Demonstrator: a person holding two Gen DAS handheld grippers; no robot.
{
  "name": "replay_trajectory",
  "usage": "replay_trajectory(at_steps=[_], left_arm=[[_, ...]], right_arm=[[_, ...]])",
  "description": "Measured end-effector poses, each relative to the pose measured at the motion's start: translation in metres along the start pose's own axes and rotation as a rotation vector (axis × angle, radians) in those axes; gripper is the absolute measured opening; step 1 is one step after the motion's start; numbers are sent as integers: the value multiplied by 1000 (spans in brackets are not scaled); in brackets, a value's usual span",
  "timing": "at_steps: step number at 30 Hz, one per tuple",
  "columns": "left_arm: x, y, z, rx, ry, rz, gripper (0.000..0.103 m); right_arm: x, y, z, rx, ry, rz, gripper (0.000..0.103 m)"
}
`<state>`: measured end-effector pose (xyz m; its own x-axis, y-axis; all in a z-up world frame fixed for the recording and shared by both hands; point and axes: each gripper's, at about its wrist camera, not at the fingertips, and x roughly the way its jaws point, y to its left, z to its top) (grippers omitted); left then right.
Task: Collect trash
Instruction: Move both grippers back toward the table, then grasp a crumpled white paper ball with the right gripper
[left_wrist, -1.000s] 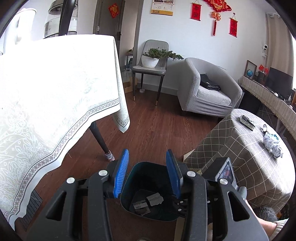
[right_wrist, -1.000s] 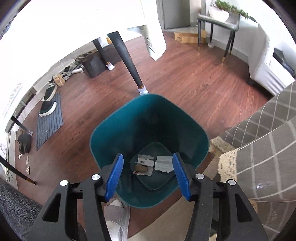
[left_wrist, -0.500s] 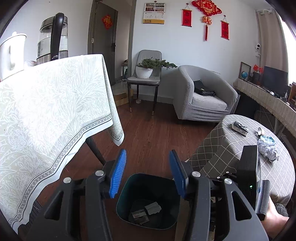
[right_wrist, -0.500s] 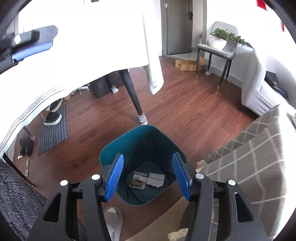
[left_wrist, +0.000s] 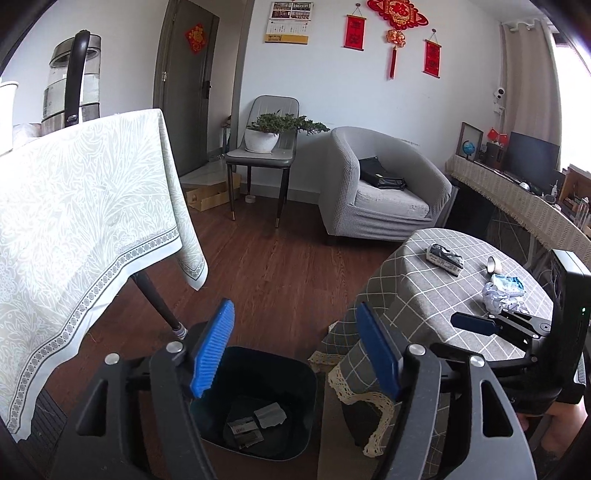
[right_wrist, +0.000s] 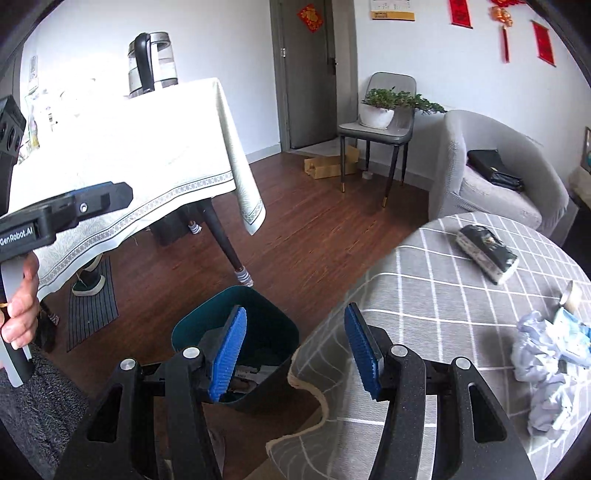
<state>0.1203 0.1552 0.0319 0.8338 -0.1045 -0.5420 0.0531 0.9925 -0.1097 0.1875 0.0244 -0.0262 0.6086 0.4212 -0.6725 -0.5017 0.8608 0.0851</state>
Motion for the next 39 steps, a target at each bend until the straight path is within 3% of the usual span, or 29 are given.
replay_trajectory(at_steps=[6,10,14,20,26,30,33,39], left_arm=[[1,-43,-1,97,-14,-2,79],[2,-71,3,145,-21,-23,81],[-1,-104,10,176,-35,-98,87],[11,-158,12,267,-21,-172,88],[37,-192,18,269,26,-271,88],[59,-205,20,287,57,-278,88],[82,-209,22,256,116,-325,90],[113,-226,15,300,158,-366,90]], right_arm=[[-36,-40,-9,46,-24,-77,56],[-66,-66,-13,63,-35,-123,65],[-93,-96,-16,80,-39,-187,66],[-120,-139,-36,125,-4,-238,68],[-122,-155,-56,103,56,-250,71],[-113,-157,-61,91,78,-224,72],[-101,-158,-62,78,92,-201,74],[-79,-161,-60,56,111,-195,75]])
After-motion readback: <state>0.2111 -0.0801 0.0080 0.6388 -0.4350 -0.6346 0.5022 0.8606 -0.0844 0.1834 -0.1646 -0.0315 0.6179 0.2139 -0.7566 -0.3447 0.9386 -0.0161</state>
